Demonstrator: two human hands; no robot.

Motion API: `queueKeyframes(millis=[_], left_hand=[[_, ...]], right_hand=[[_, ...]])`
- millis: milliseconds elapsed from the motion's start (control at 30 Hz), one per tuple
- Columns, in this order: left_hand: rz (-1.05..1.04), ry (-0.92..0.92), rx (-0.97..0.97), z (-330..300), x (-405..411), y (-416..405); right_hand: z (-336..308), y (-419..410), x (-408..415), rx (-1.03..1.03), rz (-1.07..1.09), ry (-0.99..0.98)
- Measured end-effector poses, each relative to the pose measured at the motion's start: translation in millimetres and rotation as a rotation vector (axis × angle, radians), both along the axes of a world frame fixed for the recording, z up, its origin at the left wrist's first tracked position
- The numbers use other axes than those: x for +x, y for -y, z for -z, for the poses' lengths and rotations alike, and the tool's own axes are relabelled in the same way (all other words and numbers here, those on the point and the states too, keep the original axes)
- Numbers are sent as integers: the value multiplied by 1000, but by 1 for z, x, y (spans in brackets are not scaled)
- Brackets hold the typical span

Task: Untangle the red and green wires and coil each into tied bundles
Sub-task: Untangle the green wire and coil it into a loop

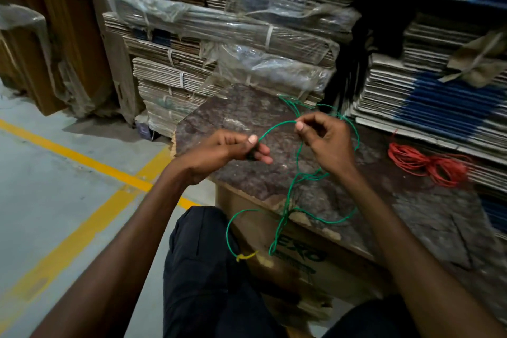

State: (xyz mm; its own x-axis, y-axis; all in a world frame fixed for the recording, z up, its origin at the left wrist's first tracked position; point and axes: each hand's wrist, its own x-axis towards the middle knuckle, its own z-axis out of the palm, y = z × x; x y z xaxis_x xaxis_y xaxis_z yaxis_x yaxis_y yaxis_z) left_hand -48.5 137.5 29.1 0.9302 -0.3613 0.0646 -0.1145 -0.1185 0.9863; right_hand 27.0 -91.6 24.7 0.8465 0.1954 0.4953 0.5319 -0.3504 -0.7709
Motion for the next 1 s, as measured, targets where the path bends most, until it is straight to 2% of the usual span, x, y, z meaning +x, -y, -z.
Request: queueKeyframes(millis=[133, 267, 500, 733, 867, 1000], left_hand=[[92, -98, -111, -1, 0, 22], [155, -192, -315, -1, 0, 44], [222, -180, -582, -6, -1, 72], [291, -156, -937, -21, 14, 78], [200, -100, -968, -29, 28, 78], [119, -56, -894, -37, 37, 80]], right_hand=[[-4, 19, -6, 86, 59, -65], [-2, 28, -12, 168, 117, -211], [4, 28, -28, 338, 69, -473], [19, 15, -49, 253, -65, -633], [20, 12, -57, 212, -161, -648], [18, 17, -58, 201, -220, -631]])
